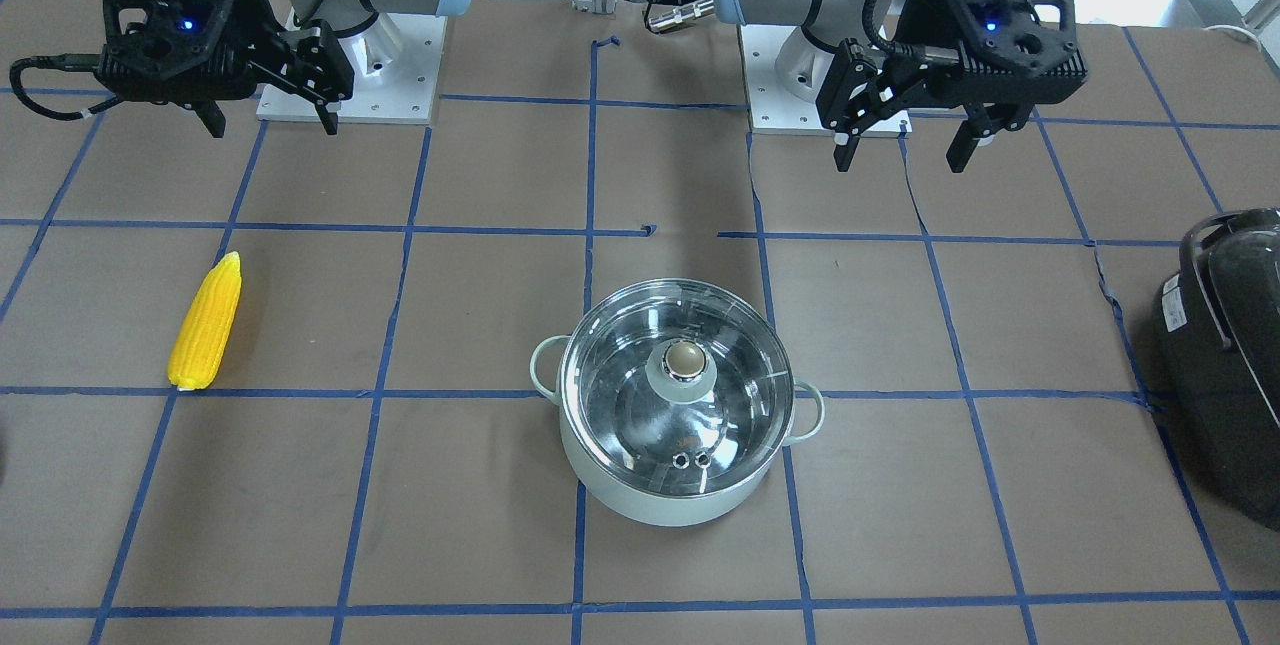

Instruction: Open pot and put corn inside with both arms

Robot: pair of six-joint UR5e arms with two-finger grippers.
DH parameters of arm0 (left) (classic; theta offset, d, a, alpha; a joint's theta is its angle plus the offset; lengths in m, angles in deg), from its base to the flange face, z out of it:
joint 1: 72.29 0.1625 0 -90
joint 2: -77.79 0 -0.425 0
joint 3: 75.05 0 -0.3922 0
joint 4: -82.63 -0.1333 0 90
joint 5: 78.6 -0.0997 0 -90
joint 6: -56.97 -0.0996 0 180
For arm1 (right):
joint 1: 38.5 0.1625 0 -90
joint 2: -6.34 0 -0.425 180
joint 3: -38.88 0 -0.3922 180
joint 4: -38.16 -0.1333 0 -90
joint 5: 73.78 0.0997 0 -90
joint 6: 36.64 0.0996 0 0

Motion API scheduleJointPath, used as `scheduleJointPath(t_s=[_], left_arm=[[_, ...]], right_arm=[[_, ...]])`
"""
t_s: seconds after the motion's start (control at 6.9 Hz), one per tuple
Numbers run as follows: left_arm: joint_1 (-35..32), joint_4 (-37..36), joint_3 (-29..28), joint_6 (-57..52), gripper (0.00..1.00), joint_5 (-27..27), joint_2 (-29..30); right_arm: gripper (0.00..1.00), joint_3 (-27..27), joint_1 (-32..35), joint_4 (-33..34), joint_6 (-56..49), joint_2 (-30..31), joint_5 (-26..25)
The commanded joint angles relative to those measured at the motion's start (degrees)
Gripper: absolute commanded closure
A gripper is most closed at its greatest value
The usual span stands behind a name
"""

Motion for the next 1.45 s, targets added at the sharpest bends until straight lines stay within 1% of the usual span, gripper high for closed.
scheduleJointPath(t_s=[0.0, 0.14, 0.29, 0.43, 0.58, 0.72, 0.87, 1.01, 1.16, 1.3], left_arm=[[-0.05, 0.06, 0.04, 0.0, 0.0, -0.08, -0.01], [-0.14, 0.15, 0.64, 0.0, 0.0, -0.43, 1.04], [-0.75, -0.89, -0.05, 2.87, 0.0, 0.53, 2.7], [-1.8, -2.47, -0.05, 4.29, 0.0, 0.19, 4.81], [-4.68, -8.32, -0.23, 9.96, 0.0, 0.79, 8.92], [-8.54, -13.33, -0.14, 12.02, 0.0, 0.71, 14.01], [-11.71, -18.17, -0.23, 17.26, 0.01, 0.71, 17.71], [-12.87, -20.04, -0.14, 18.71, 0.01, 0.71, 20.62], [-13.49, -20.76, -0.14, 17.94, 0.02, 0.8, 22.39], [-13.59, -20.77, -0.05, 17.93, 0.04, 0.71, 22.67]], right_arm=[[0.0, 0.79, -0.09, -0.07, 0.16, -0.93, -0.63], [0.0, 0.87, -0.61, 0.28, 0.16, -1.02, -0.72], [0.0, 0.96, -2.44, 0.45, 0.25, -1.19, -0.98], [0.0, 1.57, -7.51, 0.54, 0.07, -3.46, -1.07], [0.0, 2.88, -14.78, 1.24, -0.8, -6.87, -0.73], [0.0, 4.38, -18.33, 5.95, -1.77, -8.3, -0.81], [0.0, 8.31, -18.8, 14.17, -2.47, -12.58, -3.25], [0.0, 12.78, -18.72, 24.0, -2.74, -14.27, -4.14], [0.0, 16.48, -18.72, 30.71, -3.0, -14.64, -4.15], [0.0, 18.69, -18.81, 31.47, -3.35, -15.08, -4.24]])
